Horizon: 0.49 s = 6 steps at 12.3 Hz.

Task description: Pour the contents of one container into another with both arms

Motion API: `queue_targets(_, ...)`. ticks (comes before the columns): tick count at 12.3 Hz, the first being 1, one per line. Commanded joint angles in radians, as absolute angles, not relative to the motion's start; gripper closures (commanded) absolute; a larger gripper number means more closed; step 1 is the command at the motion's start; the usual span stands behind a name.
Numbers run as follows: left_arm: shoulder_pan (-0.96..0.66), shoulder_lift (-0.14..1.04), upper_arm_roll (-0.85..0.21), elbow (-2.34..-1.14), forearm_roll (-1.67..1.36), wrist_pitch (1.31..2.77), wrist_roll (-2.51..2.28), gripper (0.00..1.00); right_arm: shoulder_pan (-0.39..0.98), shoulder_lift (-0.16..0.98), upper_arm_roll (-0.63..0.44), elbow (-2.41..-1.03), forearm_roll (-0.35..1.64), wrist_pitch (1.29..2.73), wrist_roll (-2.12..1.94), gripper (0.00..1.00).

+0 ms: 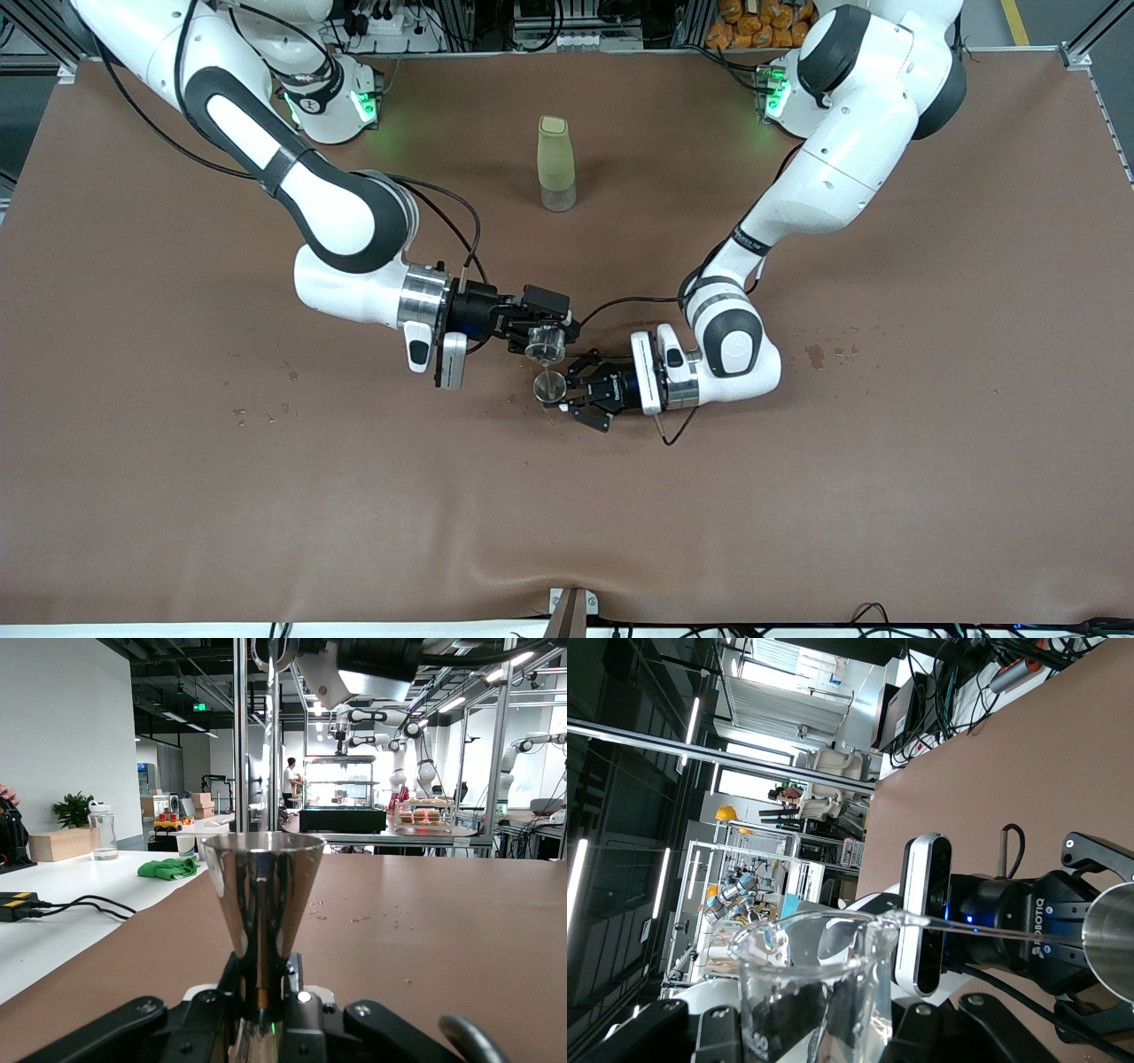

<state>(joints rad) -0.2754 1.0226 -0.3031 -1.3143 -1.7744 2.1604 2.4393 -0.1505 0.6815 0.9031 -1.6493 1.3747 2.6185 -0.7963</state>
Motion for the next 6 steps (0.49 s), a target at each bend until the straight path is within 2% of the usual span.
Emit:
queue_targets(1,-0.272,0.988,-0.301,-1.35,-1.795,2.152,2.451,1.0,-0.129,0.661,0.881,-1.643,1.396,2.619,-0.773,1.0)
queue_targets(6,-0.27,0.988,-0.301,-1.35,-1.795,2.152,2.453,1.0,-0.129,0.661,0.881,-1.643,1.396,2.614,-0.721,1.0)
